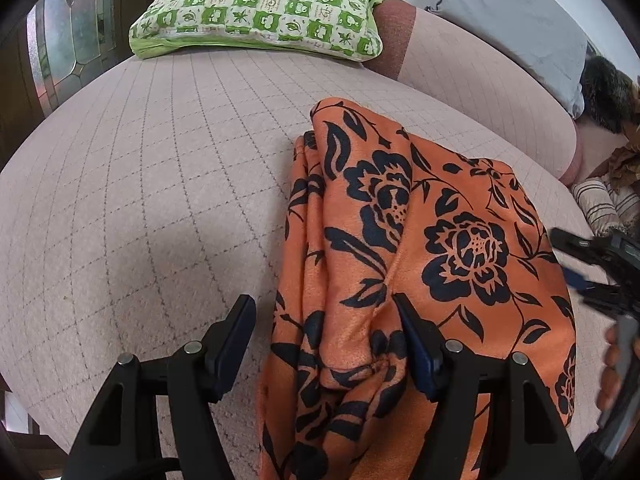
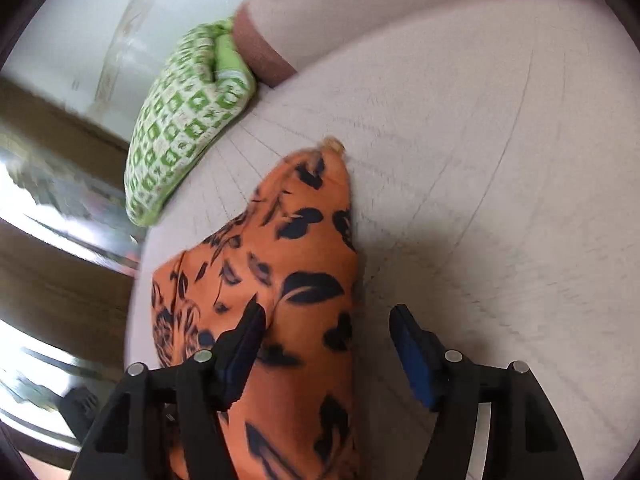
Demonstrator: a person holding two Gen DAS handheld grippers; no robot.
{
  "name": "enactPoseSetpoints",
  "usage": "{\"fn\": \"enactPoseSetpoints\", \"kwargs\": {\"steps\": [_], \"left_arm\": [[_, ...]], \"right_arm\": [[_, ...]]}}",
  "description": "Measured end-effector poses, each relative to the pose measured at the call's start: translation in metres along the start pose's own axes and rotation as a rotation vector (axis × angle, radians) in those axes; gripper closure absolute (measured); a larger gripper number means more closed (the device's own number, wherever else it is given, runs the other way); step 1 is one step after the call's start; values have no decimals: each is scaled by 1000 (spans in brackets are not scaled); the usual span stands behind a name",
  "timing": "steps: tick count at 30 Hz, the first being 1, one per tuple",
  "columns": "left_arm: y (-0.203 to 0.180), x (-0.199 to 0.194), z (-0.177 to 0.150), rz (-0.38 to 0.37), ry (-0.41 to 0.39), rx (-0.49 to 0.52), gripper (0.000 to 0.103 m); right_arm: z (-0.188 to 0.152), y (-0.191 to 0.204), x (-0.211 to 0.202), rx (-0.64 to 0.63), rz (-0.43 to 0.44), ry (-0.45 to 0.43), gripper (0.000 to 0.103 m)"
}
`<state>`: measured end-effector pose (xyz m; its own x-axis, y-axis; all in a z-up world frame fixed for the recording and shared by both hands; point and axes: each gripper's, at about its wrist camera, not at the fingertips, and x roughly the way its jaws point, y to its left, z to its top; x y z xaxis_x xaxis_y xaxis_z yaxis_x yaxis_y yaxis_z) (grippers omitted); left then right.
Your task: Fold small clothes
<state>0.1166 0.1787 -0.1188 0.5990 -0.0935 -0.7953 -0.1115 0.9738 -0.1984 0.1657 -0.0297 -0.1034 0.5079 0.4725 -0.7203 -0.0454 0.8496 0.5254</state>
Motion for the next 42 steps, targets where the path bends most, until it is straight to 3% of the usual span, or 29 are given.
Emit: {"fn": "enactPoseSetpoints", "kwargs": {"steps": [3,5,9,11,14,16,19,21,24,25,26,27,29,31,32,34,35,36,38,39,42], "left_arm": [[-2,-5,-2,4,-8,-4,32],[-4,-8,-3,-2,-12,-7,32],[1,-19,-8,-23,-35,-14,32],[4,-30,-13,-32,-59,-11,32],[17,-58,-23,-41,-109,-12,32],[38,-76,-34,-103,-121,-81,32],[65,-76,-47,-205,-55,-215,31],[72,-67,-51,-273,-1,-260,31],[72,-58,-53,-446,60,-311,31],[71,-55,-53,-456,73,-318,31],[69,-51,-55,-430,85,-303,37],[66,-42,-56,-379,120,-273,78],[71,-35,-57,-396,151,-315,82],[58,-47,-51,-338,117,-222,82],[49,-52,-48,-304,113,-167,80],[35,-64,-38,-254,85,-91,58],[33,-73,-31,-251,46,-80,33],[32,-80,-25,-242,1,-78,15],[33,-89,-9,-162,-105,-70,10],[33,-85,1,-125,-120,-56,10],[39,-48,23,-95,-34,-50,10]], "right_arm": [[-19,32,-42,-176,-103,-131,35],[-27,56,-48,-235,-87,-152,35],[-63,86,-34,-367,-35,-47,34],[-71,85,-14,-382,-61,36,33],[-78,86,-2,-436,-106,38,27],[-76,90,-5,-424,-103,56,24],[-73,94,1,-415,-100,77,22],[-72,90,-3,-402,-87,75,22],[-74,90,-1,-410,-86,76,21],[-74,92,2,-413,-86,77,21],[-74,93,2,-414,-83,78,21],[-73,92,2,-411,-76,80,20],[-71,90,1,-405,-64,86,20],[-69,92,2,-404,-52,94,20],[-67,91,1,-405,-40,101,21],[-62,88,-11,-384,15,84,21],[-58,83,-25,-354,71,40,21],[-54,76,-38,-324,104,-7,20],[-43,55,-54,-253,98,-68,12],[-38,43,-56,-209,85,-80,9],[-25,-6,-36,-39,83,-7,9]]}}
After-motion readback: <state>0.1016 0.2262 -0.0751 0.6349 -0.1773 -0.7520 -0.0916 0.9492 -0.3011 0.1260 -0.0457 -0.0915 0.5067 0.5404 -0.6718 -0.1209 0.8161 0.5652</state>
